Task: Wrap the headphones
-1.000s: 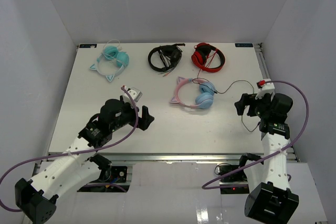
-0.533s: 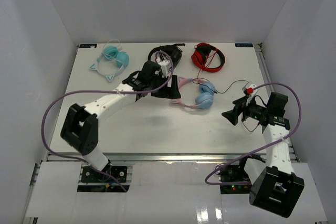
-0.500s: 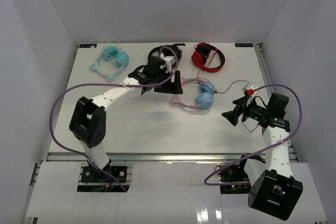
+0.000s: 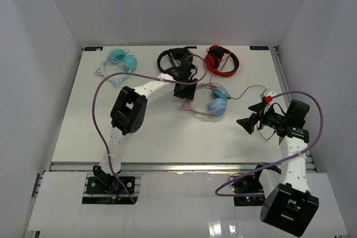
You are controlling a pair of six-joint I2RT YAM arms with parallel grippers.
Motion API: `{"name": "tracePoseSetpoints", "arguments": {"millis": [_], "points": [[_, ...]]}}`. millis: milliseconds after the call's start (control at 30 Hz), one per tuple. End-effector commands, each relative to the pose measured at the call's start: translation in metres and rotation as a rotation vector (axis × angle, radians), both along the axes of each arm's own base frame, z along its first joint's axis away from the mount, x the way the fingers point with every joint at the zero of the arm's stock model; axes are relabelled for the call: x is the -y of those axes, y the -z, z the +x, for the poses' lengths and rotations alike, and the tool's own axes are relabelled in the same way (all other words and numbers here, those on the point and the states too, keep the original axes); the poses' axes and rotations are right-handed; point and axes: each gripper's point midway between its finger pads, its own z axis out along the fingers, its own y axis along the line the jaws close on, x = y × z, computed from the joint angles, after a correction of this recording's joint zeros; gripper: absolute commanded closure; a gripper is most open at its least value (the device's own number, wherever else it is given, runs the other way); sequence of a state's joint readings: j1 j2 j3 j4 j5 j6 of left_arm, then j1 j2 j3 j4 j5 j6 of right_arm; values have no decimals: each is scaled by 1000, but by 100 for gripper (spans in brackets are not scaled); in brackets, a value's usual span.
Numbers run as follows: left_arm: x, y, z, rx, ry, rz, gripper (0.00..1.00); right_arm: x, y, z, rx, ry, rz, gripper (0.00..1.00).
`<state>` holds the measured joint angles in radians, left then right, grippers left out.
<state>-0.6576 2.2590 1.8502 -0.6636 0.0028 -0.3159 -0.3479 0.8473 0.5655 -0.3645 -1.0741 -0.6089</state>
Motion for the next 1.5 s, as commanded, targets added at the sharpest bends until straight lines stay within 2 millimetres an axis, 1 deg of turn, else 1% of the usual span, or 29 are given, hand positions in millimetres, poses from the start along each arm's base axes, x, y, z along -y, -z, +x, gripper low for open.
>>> {"name": "tracePoseSetpoints", "arguments": {"millis": [0, 133, 200, 267, 300, 333, 400, 467, 500, 600, 633, 667, 700, 733, 767, 800, 867, 933, 1033, 1067, 1100, 1133, 1167, 1200, 1267, 1333, 1367, 1400, 1467], "points": [[3, -12, 15, 75, 8, 51, 45, -1, -11, 0, 41, -15, 9, 5], [5, 1, 22, 82, 3, 76, 51, 0, -12, 0, 44, -13, 15, 5], [6, 8, 23, 81, 4, 79, 57, 1, -12, 0, 44, -10, 18, 4], [7, 16, 24, 84, 4, 93, 67, 1, -12, 0, 43, -8, 21, 5], [6, 20, 23, 83, 3, 100, 74, 2, -12, 0, 44, -7, 22, 5], [5, 26, 21, 74, 3, 109, 83, 2, -12, 0, 43, -5, 23, 4], [4, 30, 17, 69, 1, 114, 94, 4, -12, 0, 43, 4, 25, 5], [1, 26, 14, 78, -6, 110, 99, 3, -14, -2, 62, -10, 24, 5], [0, 22, 13, 83, -10, 106, 100, -3, -15, -11, 62, -51, 42, 5], [-11, 2, -1, 89, -29, 84, 100, -27, -18, -48, 162, -228, 36, 4], [-14, -29, -4, 130, -42, 46, 100, -31, -17, -57, 208, -264, 5, 3], [-20, -51, -11, 165, -56, 19, 100, -33, -13, -63, 305, -315, -71, 3], [-30, -63, -21, 184, -70, 10, 100, -35, -10, -68, 375, -357, -134, 3], [-44, -63, -33, 181, -85, 25, 100, -35, -6, -74, 376, -377, -161, 2], [-56, -75, -44, 201, -101, 18, 100, -35, -3, -77, 385, -395, -188, 2], [-66, -93, -53, 231, -113, -2, 100, -34, -5, -75, 408, -407, -214, 2], [-86, -91, -76, 224, -120, 10, 100, -32, -14, -71, 462, -426, -261, 1], [-94, -116, -94, 258, -105, -50, 100, -38, -27, -68, 501, -471, -277, 4], [-106, -137, -123, 274, -79, -124, 100, -59, -35, -70, 442, -563, -214, 10], [-108, -141, -131, 266, -67, -140, 100, -62, -38, -60, 474, -567, -222, 10], [-109, -150, -134, 278, -68, -160, 100, -68, -34, -63, 407, -566, -185, 10], [-110, -160, -138, 283, -65, -175, 100, -71, -37, -52, 424, -545, -198, 10], [-112, -169, -143, 285, -59, -187, 100, -72, -50, -31, 511, -498, -231, 10], [-113, -181, -146, 299, -56, -202, 100, -80, -55, -26, 514, -486, -201, 10], [-116, -201, -150, 322, -55, -222, 100, -91, -63, -20, 458, -491, -120, 10], [-118, -214, -154, 325, -47, -232, 100, -100, -73, -4, 394, -471, -78, 10], [-117, -226, -154, 338, -45, -248, 100, -104, -77, 4, 374, -451, -55, 10], [-117, -231, -156, 334, -43, -255, 100, -111, -81, 10, 358, -435, -25, 10], [-112, -254, -158, 346, -36, -303, 100, -123, -84, 12, 326, -448, 34, 10]]}}
